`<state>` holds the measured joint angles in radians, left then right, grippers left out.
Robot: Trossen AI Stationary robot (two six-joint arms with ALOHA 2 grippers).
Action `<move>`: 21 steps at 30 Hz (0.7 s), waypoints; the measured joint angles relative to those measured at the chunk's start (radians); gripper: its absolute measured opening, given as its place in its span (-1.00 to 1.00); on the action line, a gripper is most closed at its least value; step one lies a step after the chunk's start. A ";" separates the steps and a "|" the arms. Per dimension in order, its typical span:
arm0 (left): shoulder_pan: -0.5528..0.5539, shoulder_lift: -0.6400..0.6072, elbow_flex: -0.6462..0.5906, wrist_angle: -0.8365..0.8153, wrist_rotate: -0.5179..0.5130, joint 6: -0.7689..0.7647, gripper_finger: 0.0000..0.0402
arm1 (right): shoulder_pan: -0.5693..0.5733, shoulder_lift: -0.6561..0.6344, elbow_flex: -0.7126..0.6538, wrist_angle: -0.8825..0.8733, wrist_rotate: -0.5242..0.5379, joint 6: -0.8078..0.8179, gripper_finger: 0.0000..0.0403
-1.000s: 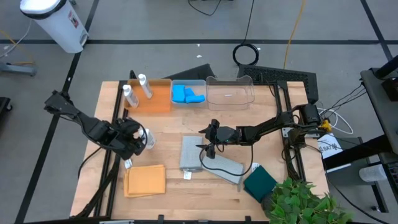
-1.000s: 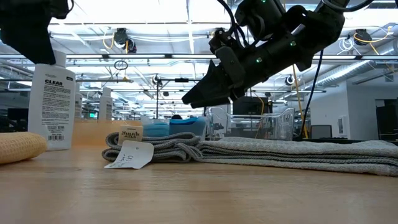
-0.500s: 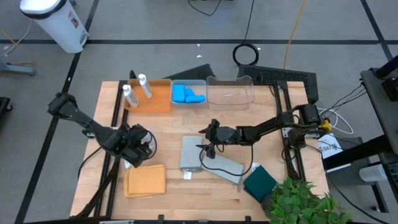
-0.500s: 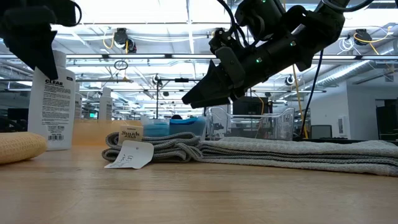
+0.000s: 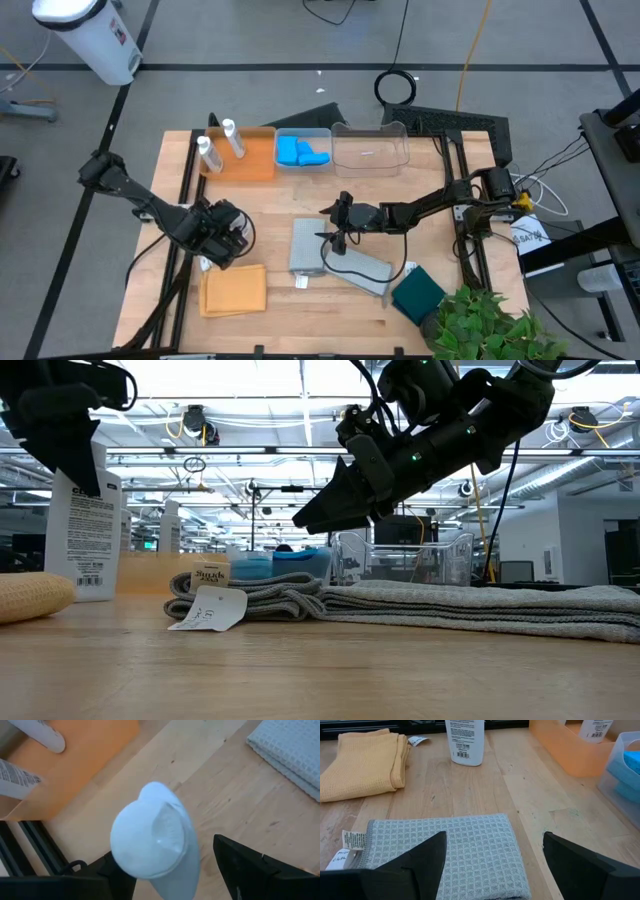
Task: Pick & Place Kitchen Items
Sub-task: Put the white plastic restorer bottle into the orange bin
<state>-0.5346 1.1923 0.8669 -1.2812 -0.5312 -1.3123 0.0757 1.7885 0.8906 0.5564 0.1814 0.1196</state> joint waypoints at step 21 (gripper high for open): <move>0.054 -0.002 0.014 0.235 -0.131 0.442 -0.37 | 0.000 0.000 0.000 0.001 0.000 0.000 0.46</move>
<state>-0.4811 1.1900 0.8810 -1.0458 -0.6626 -0.8702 0.0752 1.7885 0.8906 0.5572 0.1814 0.1192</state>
